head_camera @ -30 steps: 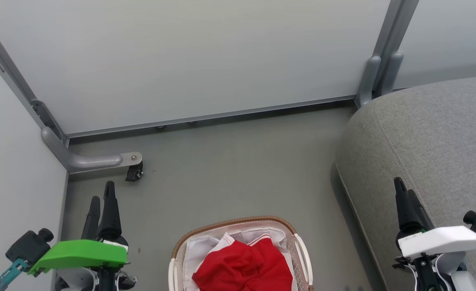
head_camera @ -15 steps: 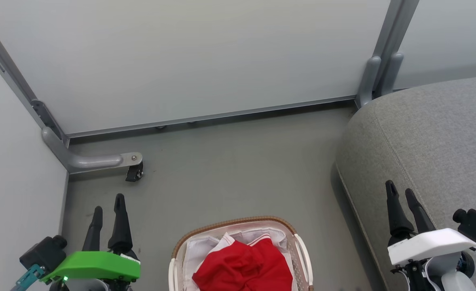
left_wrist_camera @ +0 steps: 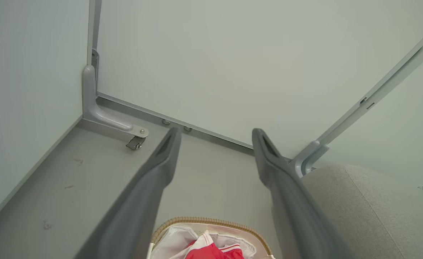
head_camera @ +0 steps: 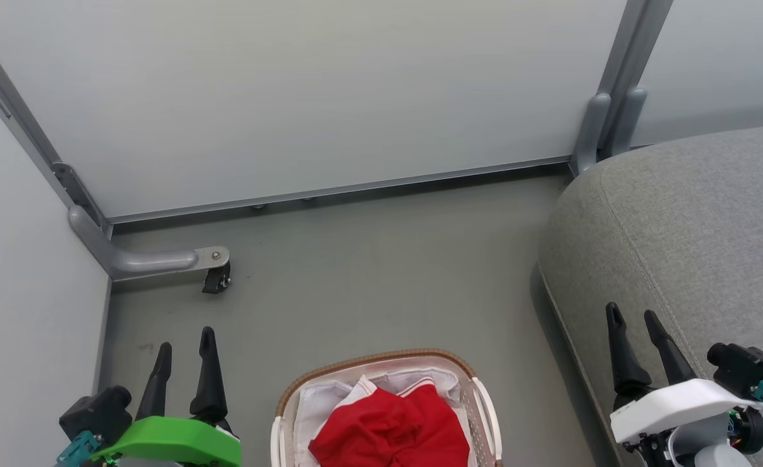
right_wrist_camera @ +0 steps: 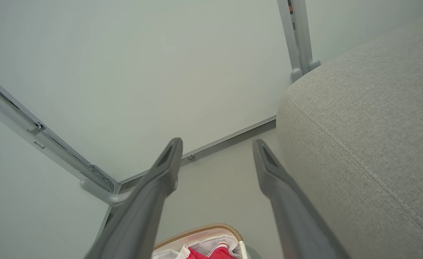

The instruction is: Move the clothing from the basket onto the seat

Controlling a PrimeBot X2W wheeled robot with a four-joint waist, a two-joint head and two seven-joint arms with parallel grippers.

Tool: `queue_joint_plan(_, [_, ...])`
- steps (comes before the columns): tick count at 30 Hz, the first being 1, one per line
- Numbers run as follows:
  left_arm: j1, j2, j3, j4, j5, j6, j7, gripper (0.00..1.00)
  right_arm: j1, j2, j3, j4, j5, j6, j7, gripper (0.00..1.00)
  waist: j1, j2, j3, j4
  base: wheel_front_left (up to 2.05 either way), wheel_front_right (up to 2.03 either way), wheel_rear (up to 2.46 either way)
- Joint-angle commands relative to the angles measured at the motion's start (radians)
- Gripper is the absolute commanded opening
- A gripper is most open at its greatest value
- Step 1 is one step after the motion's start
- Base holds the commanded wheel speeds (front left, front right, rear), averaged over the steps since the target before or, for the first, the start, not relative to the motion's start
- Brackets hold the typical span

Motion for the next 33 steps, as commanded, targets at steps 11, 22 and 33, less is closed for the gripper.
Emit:
queue_joint_plan(11, [0.027, 0.008, -0.014, 0.012, 0.114, 0.007, -0.034, 1.0, 0.02, -0.008, 0.01, 0.0, -0.131, 0.001, -0.035, 1.0, 0.0, 0.0, -0.004, 0.007, 0.0, 0.0, 0.0])
queue_joint_plan(22, [0.035, 0.009, -0.026, 0.018, 0.198, 0.01, -0.058, 1.0, 0.025, -0.009, 0.022, -0.004, -0.228, 0.0, -0.06, 1.0, 0.0, 0.0, -0.004, 0.01, 0.0, 0.0, 0.0])
queue_joint_plan(33, [0.041, 0.01, -0.031, 0.031, 0.267, 0.013, -0.08, 1.0, 0.032, -0.01, 0.029, -0.004, -0.311, 0.0, -0.081, 1.0, 0.0, 0.0, -0.001, 0.013, 0.0, 0.0, 0.0])
